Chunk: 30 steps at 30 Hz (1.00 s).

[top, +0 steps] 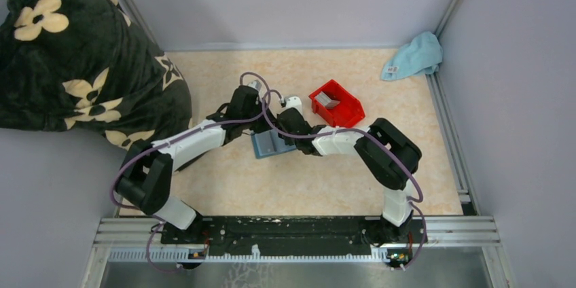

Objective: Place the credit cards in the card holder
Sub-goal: Insert the credit card into the card holder.

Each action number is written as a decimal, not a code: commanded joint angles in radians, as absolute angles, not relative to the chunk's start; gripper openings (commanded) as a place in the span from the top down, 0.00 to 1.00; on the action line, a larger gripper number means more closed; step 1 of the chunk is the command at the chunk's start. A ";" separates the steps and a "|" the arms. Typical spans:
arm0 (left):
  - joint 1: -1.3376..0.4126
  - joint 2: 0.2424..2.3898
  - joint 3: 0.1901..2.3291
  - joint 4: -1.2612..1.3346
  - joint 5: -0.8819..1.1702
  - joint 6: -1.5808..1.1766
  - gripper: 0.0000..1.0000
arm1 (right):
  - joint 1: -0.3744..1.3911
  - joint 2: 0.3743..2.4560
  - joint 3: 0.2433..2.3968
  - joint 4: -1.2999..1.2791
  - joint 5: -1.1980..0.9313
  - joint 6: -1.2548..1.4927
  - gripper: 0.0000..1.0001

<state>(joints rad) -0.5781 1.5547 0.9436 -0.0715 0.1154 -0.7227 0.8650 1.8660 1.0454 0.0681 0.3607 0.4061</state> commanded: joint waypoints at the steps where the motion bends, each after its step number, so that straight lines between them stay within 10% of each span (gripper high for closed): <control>1: -0.589 1.500 0.938 -0.013 0.093 -0.741 0.93 | 0.853 1.884 1.016 0.018 0.357 0.433 1.00; 30: -0.579 1.383 0.633 0.132 0.004 -0.866 1.00 | 0.848 1.859 1.004 0.018 0.332 0.433 1.00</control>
<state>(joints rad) -0.5781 1.3911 0.6521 0.0525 0.0017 -0.8356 0.8551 1.8656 1.0401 0.0757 0.3515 0.4301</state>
